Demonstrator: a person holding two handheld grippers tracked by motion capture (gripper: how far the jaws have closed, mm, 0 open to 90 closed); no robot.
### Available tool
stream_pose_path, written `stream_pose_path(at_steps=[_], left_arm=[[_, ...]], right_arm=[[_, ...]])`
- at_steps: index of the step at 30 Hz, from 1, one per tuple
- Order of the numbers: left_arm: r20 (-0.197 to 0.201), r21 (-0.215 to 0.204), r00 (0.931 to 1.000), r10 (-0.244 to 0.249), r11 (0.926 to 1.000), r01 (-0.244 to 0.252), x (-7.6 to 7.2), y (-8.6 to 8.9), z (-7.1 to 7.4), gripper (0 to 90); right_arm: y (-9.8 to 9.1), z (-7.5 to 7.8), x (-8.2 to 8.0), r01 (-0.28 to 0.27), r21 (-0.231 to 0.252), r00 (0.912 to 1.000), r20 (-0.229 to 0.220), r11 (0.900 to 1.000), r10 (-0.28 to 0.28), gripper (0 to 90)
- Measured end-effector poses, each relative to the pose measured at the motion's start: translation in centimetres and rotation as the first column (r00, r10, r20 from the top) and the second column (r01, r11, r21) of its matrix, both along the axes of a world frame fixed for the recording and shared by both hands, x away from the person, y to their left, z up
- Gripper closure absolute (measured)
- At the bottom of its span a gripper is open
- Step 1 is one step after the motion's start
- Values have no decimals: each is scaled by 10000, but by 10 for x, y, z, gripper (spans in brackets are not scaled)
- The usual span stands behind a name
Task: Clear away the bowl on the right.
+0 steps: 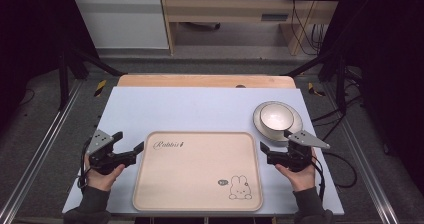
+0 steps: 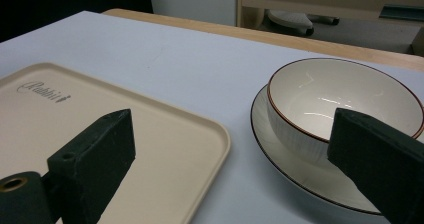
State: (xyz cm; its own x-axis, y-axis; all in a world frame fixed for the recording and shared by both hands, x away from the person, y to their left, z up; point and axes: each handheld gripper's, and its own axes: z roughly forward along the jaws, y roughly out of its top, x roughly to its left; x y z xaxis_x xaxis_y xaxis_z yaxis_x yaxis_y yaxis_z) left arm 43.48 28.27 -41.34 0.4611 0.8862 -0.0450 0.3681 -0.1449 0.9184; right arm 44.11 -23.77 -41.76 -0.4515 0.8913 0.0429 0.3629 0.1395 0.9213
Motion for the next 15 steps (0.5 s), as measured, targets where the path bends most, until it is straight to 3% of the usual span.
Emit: stream_pose_path(at_steps=[7,15], left_arm=[[-27,-59,10000,3,10000,-3,1,-1,-2,133],[-61,19,10000,-29,10000,29,1,-2,-3,133]], right_arm=[[-2,-1,0,81,232,9999,-76,9997,-80,59],[-3,0,0,192,178,9998,11,9997,-193,62]])
